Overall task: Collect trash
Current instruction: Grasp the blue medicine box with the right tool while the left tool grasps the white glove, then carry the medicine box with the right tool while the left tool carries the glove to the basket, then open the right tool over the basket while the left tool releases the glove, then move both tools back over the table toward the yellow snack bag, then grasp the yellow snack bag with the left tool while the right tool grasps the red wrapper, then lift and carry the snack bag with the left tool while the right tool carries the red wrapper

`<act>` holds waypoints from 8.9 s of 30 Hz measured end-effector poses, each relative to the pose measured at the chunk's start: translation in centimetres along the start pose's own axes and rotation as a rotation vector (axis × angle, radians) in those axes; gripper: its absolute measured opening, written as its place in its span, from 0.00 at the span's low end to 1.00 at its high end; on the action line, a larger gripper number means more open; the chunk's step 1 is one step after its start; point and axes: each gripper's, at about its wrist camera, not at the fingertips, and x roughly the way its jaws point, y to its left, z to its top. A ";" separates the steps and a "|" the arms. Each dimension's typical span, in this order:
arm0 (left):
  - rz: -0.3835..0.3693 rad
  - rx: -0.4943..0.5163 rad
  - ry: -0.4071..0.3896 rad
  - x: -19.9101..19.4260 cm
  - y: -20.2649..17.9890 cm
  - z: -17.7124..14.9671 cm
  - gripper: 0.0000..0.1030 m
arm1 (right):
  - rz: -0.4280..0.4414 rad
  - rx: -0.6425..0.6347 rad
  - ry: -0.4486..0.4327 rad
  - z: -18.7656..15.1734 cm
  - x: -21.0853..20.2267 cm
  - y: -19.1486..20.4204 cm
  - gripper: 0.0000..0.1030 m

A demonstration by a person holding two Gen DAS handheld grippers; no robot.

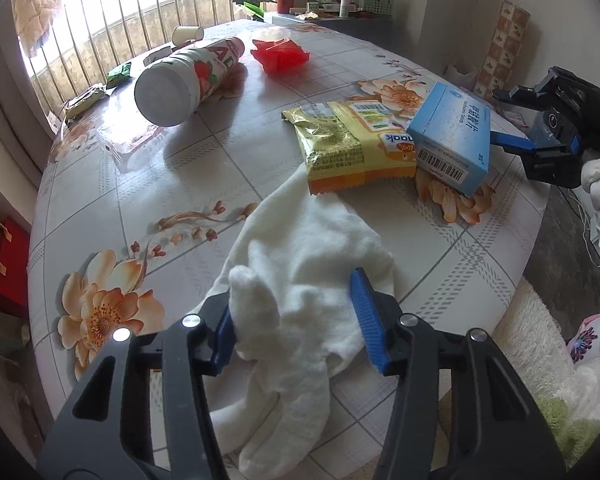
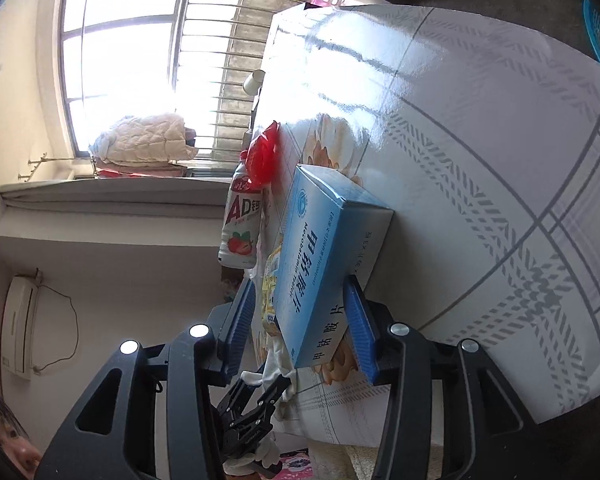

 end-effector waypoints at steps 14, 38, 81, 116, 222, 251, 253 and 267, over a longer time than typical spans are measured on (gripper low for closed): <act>-0.159 -0.243 -0.071 -3.1 3.0 -0.3 0.09 | -0.324 -0.135 -0.043 -1.5 0.6 4.7 0.70; -0.236 -0.278 -0.064 -0.3 2.5 -1.3 0.09 | -0.890 -0.651 -0.051 -0.8 12.4 10.8 0.84; -0.409 -0.141 -0.325 -10.0 -1.9 5.9 0.09 | -0.437 -0.570 -0.181 -6.4 -4.3 10.3 0.76; -0.588 0.016 0.362 25.9 -45.2 25.2 0.51 | -0.513 0.208 -0.474 15.5 -26.2 -24.0 0.80; -0.024 -0.268 -0.077 5.1 3.6 6.0 0.12 | -0.637 -0.695 0.039 2.1 10.7 14.1 0.13; -0.037 -0.245 -0.198 -2.0 -0.2 6.1 0.04 | -0.564 -0.619 -0.031 -6.2 4.0 11.0 0.13; -0.038 -0.239 -0.202 -2.3 -0.5 6.3 0.04 | -0.560 -0.618 -0.039 -6.1 3.7 11.1 0.13; -0.034 -0.203 -0.223 -3.2 -2.3 7.3 0.04 | -0.526 -0.587 -0.075 -5.9 1.3 10.8 0.13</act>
